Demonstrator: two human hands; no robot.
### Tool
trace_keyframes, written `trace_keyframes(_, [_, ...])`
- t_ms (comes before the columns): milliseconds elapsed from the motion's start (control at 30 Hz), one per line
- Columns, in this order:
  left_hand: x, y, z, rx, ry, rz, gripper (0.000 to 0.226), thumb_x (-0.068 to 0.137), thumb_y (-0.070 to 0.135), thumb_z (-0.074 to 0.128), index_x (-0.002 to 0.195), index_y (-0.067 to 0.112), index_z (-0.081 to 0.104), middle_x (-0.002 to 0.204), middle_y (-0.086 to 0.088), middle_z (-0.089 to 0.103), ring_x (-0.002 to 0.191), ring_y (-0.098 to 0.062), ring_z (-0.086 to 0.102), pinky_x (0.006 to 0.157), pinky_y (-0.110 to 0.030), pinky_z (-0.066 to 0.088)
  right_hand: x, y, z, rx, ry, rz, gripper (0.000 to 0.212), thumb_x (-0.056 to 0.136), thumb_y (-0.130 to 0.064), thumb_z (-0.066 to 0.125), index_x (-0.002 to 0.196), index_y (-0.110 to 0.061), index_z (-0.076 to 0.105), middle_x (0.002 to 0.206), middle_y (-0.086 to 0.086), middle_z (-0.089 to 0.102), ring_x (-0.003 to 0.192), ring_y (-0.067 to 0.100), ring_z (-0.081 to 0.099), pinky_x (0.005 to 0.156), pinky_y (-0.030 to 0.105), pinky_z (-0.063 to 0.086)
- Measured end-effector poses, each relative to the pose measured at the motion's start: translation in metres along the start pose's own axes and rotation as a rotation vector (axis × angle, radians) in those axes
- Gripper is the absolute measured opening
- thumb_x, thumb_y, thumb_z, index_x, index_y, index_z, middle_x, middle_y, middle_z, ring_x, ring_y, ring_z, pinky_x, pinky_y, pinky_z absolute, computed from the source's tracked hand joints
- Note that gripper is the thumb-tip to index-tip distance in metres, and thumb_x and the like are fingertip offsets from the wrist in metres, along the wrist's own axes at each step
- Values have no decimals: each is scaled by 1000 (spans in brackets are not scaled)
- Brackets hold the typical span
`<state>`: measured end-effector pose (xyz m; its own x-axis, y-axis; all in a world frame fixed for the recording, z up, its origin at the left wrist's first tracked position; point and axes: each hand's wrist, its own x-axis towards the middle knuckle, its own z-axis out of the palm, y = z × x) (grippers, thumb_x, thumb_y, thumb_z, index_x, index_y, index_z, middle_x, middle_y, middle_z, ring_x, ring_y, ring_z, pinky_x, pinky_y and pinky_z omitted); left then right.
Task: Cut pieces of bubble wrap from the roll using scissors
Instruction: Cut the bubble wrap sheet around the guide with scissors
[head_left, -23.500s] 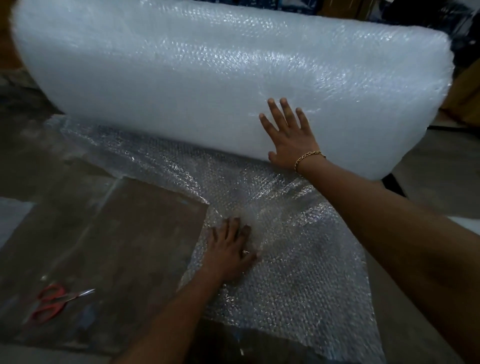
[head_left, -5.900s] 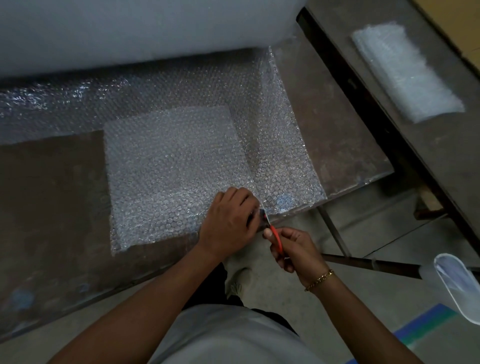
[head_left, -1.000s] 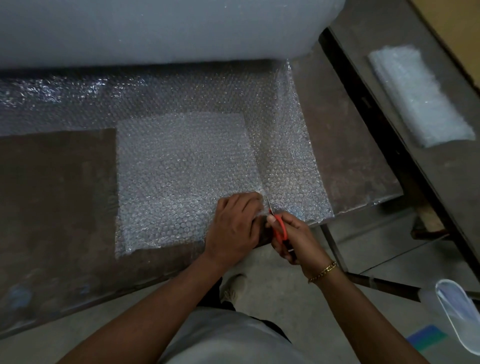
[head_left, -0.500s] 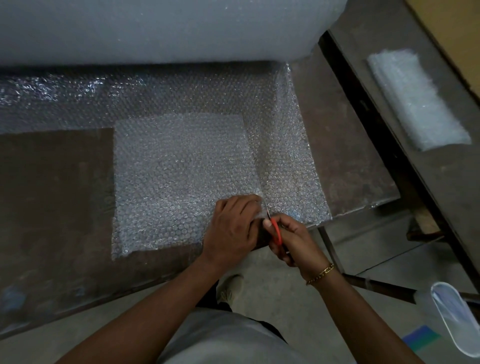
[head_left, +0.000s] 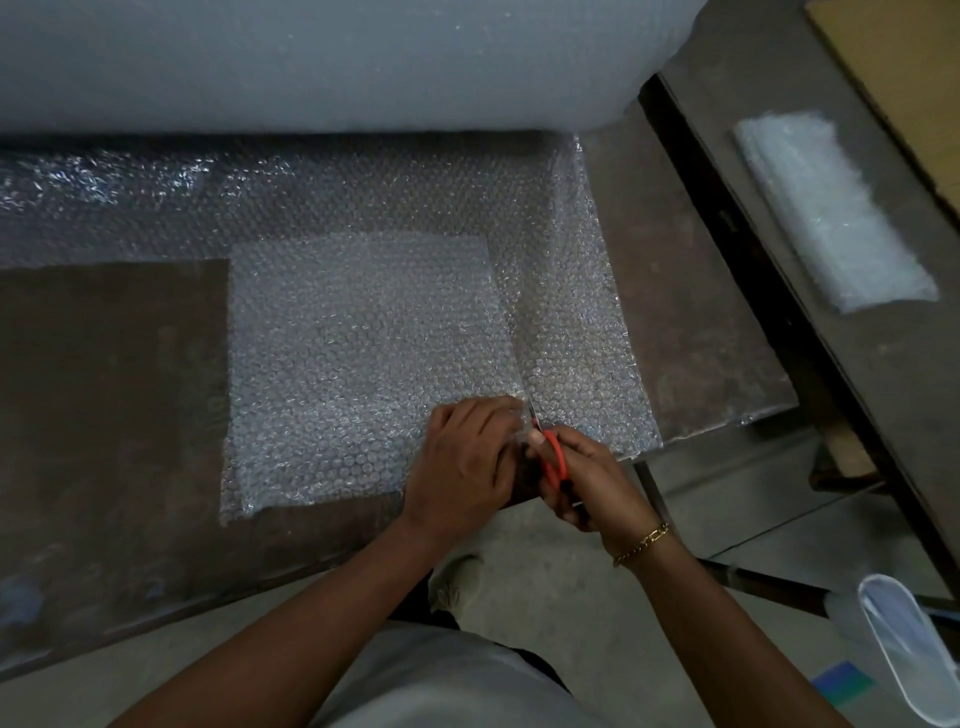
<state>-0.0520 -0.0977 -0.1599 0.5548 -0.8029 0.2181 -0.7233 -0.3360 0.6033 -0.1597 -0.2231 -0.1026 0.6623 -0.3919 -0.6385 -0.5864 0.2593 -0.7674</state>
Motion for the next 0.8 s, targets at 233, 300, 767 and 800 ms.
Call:
trace_keyframes(233, [0,1,-3,-25,15,4,31,89,20,56,118,13,66,126,0,66,116,-20,59,94,-41,43,1,-5,-2,-29,-46,21,39,97,-43,58,99,-5,61,55,6,52,47,19,37,44,20,25])
trace_keyframes(300, [0,2,-3,-39,25,4,32,88,20,55,117,12,67,126,0,67,115,-20,59,94,-40,43,2,-7,-3,-49,-67,24,42,97,-45,57,103,-4,60,57,8,54,44,18,37,42,19,25])
trace_keyframes(767, [-1,0,-2,-119,48,-44,33,89,13,57,122,11,65,124,0,68,114,-19,60,96,-36,41,5,-13,-1,-104,-74,54,43,96,-49,54,106,-8,60,58,7,56,40,15,41,39,16,27])
trace_keyframes(800, [-1,0,-2,-121,48,-46,34,89,12,58,122,11,65,124,1,68,114,-19,60,97,-36,41,5,-13,0,-101,-75,50,41,96,-49,54,105,-10,61,59,7,56,40,15,41,39,16,28])
